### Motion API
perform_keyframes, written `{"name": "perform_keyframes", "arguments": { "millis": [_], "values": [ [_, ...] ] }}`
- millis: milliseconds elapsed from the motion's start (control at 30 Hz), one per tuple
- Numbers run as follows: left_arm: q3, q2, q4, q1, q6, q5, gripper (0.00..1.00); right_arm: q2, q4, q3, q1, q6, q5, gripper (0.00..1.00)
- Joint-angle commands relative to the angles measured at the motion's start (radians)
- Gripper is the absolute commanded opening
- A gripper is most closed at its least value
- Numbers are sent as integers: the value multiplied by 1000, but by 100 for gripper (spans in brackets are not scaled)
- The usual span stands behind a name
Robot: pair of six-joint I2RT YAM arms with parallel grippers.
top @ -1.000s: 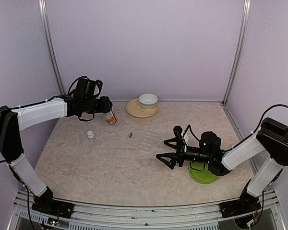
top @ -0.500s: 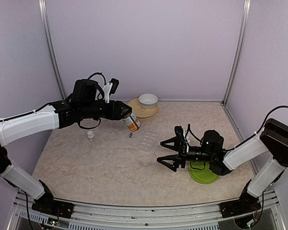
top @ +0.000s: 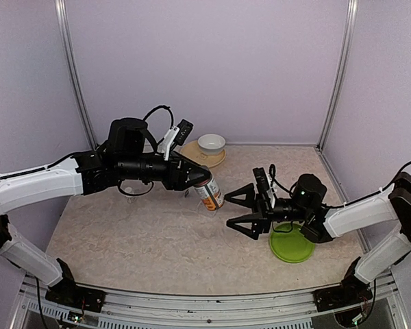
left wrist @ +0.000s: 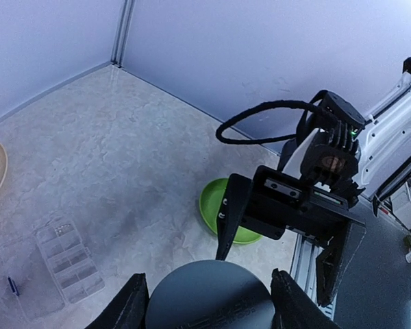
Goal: Sort the pills into containers
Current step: Pass from the left arm to the right
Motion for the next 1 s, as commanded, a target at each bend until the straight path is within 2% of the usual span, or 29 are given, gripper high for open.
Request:
{"name": "perform_keyframes", "arguments": {
  "millis": [0, 300, 433, 567, 733, 967],
  "values": [
    [11, -42, 60, -33, 45, 84, 39, -45, -74, 23, 9, 3, -42, 100],
    [33, -45, 41, -56, 53, 108, 38, -150, -233, 28, 9, -94, 72, 100],
    [30, -51, 62, -77, 60, 115, 37, -127, -226, 46, 9, -78, 45, 100],
    [-7, -83, 129, -107, 68, 117, 35, -70, -120, 53, 13, 5, -31, 100],
    [-65, -116, 240, -127, 54, 124, 34, -37, -38, 58, 42, 57, -55, 100],
    [-78, -95, 278, -163, 60, 107, 34, -37, 179, 31, 54, 200, -64, 100]
  ]
}}
